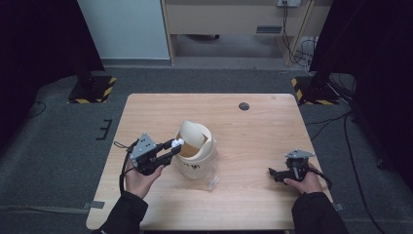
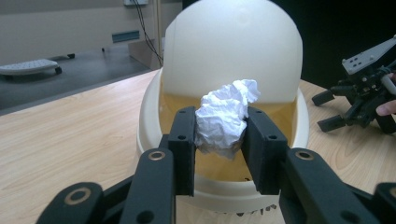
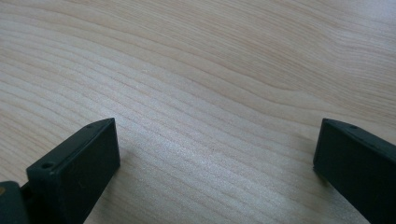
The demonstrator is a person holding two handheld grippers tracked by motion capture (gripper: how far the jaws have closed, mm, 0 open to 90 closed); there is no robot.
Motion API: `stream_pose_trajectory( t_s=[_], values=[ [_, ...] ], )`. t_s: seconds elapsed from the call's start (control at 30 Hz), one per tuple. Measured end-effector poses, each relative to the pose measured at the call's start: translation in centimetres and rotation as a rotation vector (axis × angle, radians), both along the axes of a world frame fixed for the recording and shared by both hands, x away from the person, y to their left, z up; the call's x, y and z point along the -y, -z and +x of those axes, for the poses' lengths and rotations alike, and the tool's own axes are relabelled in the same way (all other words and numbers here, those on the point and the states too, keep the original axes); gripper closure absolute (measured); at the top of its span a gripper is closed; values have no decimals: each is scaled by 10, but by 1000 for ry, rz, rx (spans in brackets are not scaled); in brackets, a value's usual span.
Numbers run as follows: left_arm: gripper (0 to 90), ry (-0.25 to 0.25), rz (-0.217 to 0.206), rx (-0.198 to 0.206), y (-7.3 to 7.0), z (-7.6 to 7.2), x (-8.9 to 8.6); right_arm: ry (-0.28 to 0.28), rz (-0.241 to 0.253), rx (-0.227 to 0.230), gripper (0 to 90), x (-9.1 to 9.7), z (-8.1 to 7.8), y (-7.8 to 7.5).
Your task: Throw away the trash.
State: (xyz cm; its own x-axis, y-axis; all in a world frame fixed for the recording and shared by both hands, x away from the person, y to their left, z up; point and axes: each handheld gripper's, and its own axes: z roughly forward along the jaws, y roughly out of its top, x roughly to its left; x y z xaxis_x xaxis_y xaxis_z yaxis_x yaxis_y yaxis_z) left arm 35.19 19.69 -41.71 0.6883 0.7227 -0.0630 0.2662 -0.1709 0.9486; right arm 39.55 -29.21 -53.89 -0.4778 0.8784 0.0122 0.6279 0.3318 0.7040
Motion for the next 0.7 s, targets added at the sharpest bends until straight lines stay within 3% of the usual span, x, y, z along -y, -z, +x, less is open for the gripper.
stream_pose_trajectory(
  t_s=[0.47, 0.7],
  values=[
    [657, 11, 36, -27, 7, 5, 7, 0, 0, 0, 8, 0, 0, 0],
    [614, 18, 41, -33, 9, 7, 8, 0, 0, 0, 8, 0, 0, 0]
  ],
)
